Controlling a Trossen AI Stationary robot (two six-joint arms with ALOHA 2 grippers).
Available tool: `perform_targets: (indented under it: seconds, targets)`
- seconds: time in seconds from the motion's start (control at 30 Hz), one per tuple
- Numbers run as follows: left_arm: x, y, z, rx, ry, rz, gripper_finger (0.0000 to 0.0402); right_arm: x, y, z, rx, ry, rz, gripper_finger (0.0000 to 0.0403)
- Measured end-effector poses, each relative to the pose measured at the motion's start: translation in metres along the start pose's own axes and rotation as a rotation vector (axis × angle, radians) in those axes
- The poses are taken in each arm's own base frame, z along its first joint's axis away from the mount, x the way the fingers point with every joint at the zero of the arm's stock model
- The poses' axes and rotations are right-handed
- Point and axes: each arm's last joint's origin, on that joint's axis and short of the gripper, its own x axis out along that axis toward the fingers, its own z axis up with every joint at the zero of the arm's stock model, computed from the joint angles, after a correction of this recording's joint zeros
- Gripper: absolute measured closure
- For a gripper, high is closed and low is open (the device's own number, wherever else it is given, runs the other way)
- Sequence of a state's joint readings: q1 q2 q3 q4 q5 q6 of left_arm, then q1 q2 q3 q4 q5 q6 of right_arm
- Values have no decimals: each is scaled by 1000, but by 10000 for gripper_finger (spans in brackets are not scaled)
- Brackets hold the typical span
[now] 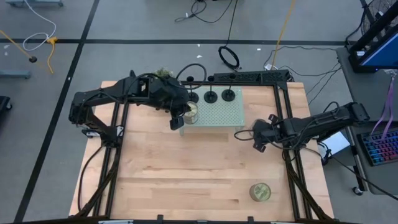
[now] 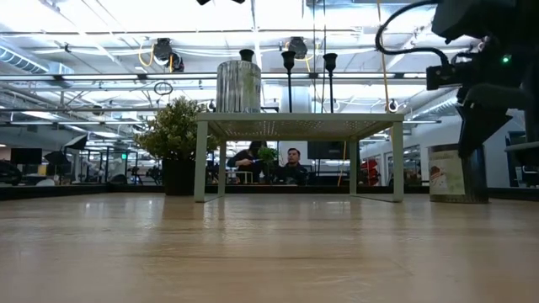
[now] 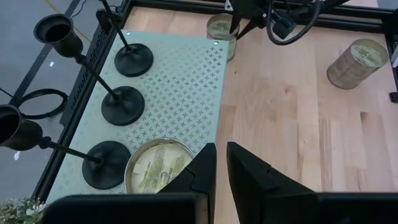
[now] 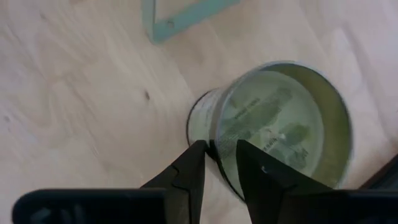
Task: Pick & Place candle stick holders
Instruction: Put the top green scented candle on the shelf
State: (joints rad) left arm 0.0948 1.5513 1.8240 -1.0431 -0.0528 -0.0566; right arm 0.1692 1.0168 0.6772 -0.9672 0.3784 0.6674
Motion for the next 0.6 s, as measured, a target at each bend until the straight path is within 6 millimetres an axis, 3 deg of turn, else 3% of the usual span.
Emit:
perform_targets:
  seconds: [0.13, 0.3, 0.43, 0.6]
  targets:
    - [0, 0, 0, -5, 0, 0, 357, 3, 0, -3, 3, 19, 1, 338]
    - [0, -3, 0, -19, 1, -7, 357, 4, 0, -4, 39, 17, 5, 393]
    - [-6, -9, -3, -8, 3, -24, 357, -1, 0, -4, 111, 35, 72, 395]
    - [-21, -19, -7, 4, -3, -51, 357, -21, 4, -1, 146, 63, 230, 400]
